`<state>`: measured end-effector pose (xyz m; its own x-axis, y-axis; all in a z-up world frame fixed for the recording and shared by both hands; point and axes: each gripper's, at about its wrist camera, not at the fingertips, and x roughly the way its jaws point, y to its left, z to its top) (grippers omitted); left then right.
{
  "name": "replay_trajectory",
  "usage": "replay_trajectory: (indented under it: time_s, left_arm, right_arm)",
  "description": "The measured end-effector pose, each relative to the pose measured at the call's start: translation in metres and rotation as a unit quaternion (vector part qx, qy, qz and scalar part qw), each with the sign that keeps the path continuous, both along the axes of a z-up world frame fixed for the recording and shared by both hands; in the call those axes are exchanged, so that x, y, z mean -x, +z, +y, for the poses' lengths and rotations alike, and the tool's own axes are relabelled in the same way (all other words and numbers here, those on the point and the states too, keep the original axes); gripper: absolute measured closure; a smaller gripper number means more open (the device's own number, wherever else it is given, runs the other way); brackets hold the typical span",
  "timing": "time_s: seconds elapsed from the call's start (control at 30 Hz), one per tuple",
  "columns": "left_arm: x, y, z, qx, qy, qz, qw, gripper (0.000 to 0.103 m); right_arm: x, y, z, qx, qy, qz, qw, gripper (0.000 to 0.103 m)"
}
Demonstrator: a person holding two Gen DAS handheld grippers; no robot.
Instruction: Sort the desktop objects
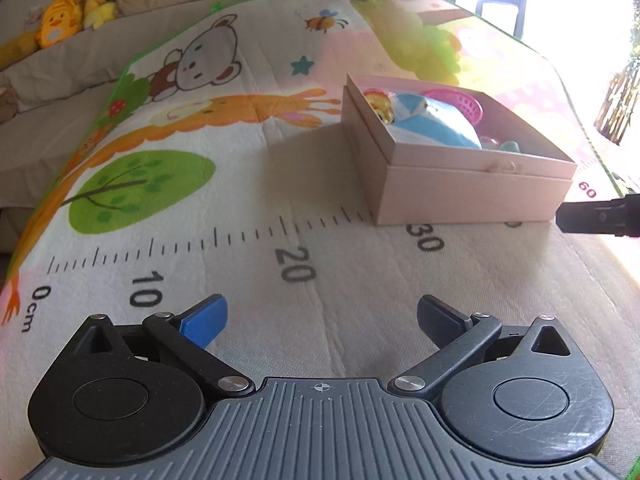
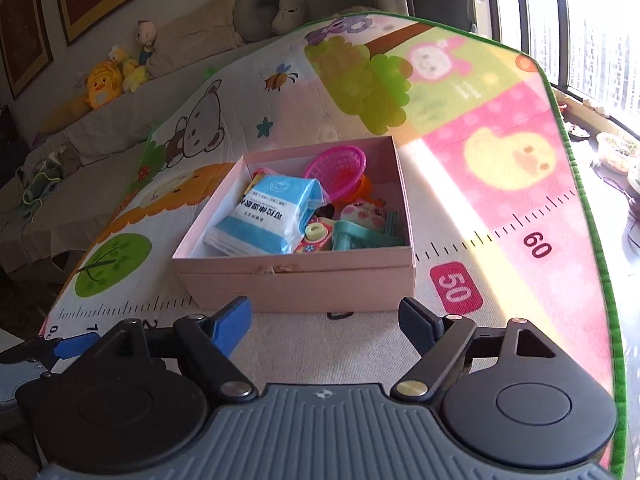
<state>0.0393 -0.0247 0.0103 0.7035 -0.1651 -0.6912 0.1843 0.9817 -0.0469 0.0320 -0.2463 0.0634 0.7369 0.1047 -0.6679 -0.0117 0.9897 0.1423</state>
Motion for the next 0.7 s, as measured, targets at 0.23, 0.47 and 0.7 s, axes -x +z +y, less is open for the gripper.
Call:
replay_trajectory:
  time_s: [0.23, 0.47, 0.7]
  left_arm:
    - [0.005, -0.008, -0.005, -0.022, 0.008, -0.019, 0.9996, 0.0]
    - [-0.006, -0.009, -0.006, -0.013, 0.023, -0.021, 0.9994, 0.0]
    - [-0.008, -0.01, -0.006, -0.007, 0.029, -0.022, 0.9993, 0.0]
  right_arm:
    - [0.009, -0.036, 0.028, 0.058, 0.001, 0.022, 0.998, 0.008]
    - [-0.007, -0.051, 0.033, 0.102, -0.011, 0.009, 0.995, 0.0]
    - [-0.02, -0.056, 0.026, 0.074, -0.01, -0.011, 0.997, 0.0]
